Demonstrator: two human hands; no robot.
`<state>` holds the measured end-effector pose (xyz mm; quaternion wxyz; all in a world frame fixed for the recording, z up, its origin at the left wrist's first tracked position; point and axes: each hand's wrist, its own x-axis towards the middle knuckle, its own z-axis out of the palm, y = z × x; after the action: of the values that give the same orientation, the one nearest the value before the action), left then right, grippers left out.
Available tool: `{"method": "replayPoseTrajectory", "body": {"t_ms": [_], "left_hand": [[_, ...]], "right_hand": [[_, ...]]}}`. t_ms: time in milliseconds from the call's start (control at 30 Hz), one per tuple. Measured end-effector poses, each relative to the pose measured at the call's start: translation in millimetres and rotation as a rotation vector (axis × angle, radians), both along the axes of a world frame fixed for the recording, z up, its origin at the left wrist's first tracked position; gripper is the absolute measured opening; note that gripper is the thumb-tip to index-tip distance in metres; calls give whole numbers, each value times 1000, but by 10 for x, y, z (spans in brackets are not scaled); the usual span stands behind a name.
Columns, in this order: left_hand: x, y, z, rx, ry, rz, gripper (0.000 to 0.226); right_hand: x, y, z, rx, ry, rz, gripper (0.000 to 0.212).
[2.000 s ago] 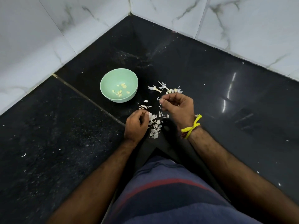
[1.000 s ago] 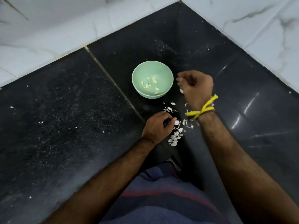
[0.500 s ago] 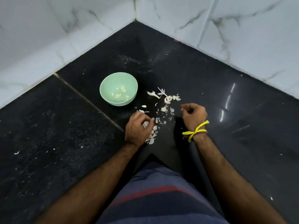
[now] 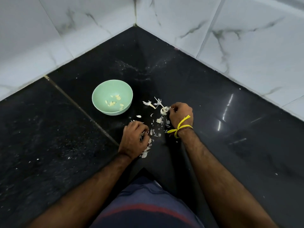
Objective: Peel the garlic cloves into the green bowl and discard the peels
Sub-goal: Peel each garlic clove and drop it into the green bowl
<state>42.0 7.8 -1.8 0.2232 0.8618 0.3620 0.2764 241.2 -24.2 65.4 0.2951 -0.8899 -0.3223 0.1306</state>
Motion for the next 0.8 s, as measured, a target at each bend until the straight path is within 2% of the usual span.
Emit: {"method": "replayPoseTrajectory", "body": {"t_ms": [267,467,533,633,800], "left_hand": [[7,-5,50,-31,0,5,17],[12,-8,48,-9,0,10,12],[16,-7,20,13,1,17,13],[13,-6,-13,11,-4,15,16],[2,-24,6,-13,-18,26,18]], "right_hand": [[77,216,-125,-138,-90,50,13],[-5,161,-78,49,-106,-21,7],[-58,94,18,147,-22,-36,4],[-151,-86,146,239,126,-10,15],[-325,-480,119,301,491,-3,16]]}}
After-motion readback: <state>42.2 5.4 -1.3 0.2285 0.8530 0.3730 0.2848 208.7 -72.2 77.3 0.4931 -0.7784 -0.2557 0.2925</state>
